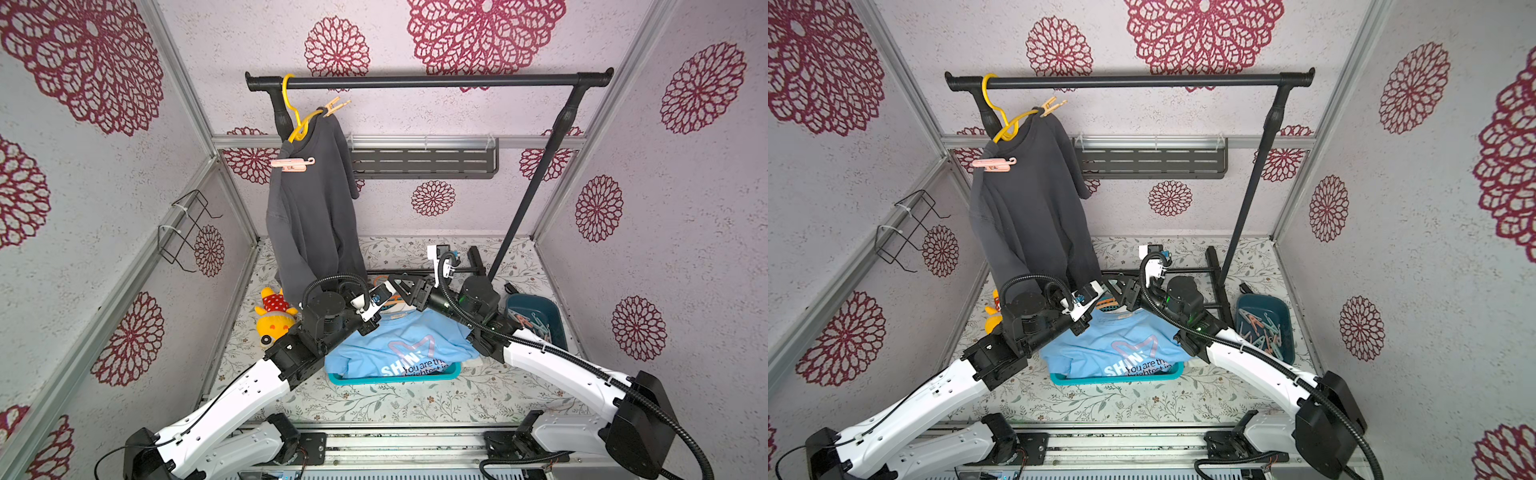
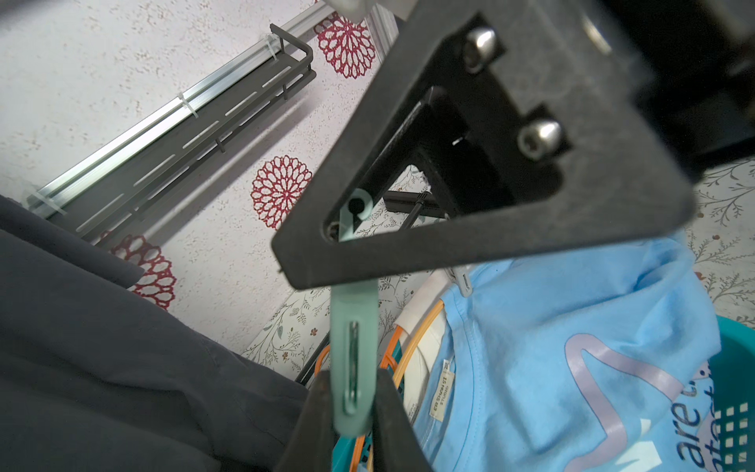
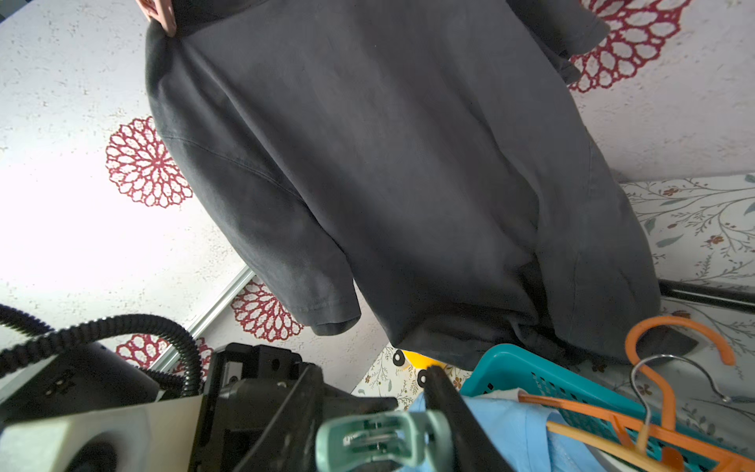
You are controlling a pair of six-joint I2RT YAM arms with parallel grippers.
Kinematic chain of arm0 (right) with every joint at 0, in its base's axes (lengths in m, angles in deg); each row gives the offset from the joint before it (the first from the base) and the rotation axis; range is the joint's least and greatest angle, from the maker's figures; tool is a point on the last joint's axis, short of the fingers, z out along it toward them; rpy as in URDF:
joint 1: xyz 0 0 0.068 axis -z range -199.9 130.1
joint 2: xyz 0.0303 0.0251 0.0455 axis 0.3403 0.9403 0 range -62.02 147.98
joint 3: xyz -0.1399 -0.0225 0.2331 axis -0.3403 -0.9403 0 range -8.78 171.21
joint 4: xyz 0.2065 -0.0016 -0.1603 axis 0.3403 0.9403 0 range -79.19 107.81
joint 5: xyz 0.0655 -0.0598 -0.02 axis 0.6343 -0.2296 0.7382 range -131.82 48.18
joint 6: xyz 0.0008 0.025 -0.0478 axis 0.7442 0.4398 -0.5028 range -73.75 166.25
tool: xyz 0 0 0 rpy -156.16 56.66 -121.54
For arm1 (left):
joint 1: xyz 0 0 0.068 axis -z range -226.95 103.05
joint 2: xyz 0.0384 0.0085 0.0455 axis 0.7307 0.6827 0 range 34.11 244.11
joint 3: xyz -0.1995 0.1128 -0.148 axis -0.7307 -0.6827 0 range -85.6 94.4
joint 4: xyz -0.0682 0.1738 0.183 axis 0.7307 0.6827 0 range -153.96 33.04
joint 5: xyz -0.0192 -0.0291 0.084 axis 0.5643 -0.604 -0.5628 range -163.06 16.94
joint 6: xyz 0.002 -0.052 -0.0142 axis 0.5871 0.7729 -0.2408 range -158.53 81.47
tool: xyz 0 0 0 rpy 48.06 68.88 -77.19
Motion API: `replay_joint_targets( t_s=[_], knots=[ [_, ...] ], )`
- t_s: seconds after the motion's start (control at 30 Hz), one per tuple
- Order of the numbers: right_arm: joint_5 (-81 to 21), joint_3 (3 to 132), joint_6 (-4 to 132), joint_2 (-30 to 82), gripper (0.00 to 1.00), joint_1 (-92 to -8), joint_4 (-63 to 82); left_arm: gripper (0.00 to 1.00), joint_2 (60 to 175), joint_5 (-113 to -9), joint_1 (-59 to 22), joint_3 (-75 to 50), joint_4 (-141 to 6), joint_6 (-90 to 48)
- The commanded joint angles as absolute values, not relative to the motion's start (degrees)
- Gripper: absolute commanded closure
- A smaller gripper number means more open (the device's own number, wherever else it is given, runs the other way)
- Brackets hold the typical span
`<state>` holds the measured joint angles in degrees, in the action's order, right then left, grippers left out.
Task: Use clothespins to secure the t-shirt on both sides of the hanger
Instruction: Open the clothespin.
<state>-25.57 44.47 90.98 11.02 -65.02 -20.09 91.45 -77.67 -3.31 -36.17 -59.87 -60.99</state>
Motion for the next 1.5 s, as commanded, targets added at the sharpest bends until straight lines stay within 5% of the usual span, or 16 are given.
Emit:
replay_joint_targets(
  t_s=[0.0,0.67,1.13,1.23,1.37,1.47],
  knots=[
    [-26.45,46.84,91.16,10.93,0.60,-65.33,-21.56,1.00,90.88,-77.90,-2.74,-36.87,-60.21,-61.46],
    [-26.40,47.90,91.25,12.23,0.53,-65.95,-20.40,1.00,91.94,-79.24,-2.70,-35.50,-57.89,-61.66],
    [-29.02,47.90,90.46,11.75,0.72,-66.12,-18.44,1.00,91.96,-78.92,-2.65,-35.45,-57.90,-61.25],
    [-31.22,48.41,89.59,11.59,0.77,-66.11,-15.96,0.85,92.11,-78.93,-2.65,-35.18,-57.64,-60.52],
    [-36.38,48.93,86.95,11.20,0.84,-66.12,-11.23,0.52,91.88,-78.73,-2.67,-35.33,-57.50,-59.74],
    [-41.15,49.66,83.73,11.02,0.88,-66.11,-6.76,0.40,90.99,-78.02,-2.65,-35.50,-56.94,-58.81]
  ],
)
